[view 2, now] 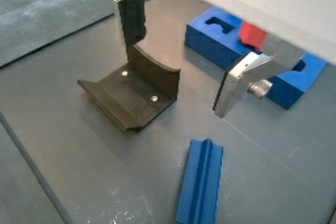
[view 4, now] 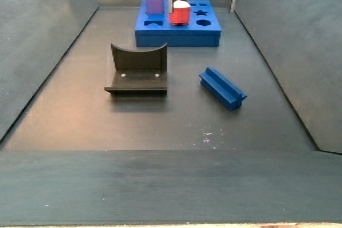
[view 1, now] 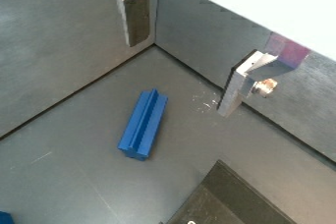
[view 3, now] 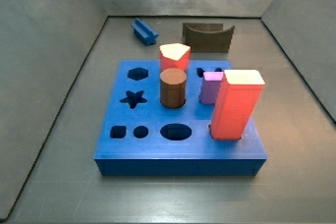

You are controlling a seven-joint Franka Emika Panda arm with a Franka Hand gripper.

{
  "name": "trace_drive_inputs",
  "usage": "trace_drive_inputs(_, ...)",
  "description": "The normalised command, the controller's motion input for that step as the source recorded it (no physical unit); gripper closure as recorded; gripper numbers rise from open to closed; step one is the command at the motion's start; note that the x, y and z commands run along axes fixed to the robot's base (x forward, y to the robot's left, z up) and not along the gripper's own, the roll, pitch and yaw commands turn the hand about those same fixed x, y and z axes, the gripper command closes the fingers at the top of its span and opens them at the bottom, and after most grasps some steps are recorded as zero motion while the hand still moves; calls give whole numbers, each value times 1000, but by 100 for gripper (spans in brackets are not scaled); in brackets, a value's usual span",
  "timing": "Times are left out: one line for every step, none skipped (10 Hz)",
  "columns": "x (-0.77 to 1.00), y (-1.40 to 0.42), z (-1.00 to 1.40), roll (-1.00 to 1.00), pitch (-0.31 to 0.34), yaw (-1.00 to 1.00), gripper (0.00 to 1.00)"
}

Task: Pick up the star object. Move up. Place the star object on the fixture. Regrasp the star object. Move to above the board. Insert the star object.
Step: Pick up the star object.

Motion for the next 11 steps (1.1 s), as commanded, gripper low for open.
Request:
trace_drive_inputs(0, 0, -17, 0, 0, 0, 0)
trace_drive_inputs(-403, -157, -814, 67, -189, 260, 0)
trace_drive_inputs(-531, -194, -1000, 29, -79, 506, 0)
trace_drive_inputs(-526, -214, -1000, 86, 0, 557, 0)
trace_drive_inputs(-451, -291, -1000, 114, 10, 566, 0)
trace_drive_inputs(-257, -340, -1000, 63, 0, 509, 0)
trace_drive_inputs(-31, -94, -1000, 3, 0, 411, 0)
trace_drive_inputs(126, 17, -1000, -29, 0, 229, 0)
trace_drive_inputs(477, 174, -937, -77, 81, 40, 0)
trace_drive_inputs(414, 163, -1000, -43, 47, 9, 0)
trace_drive_inputs(289, 131, -1000, -29, 0, 31, 0)
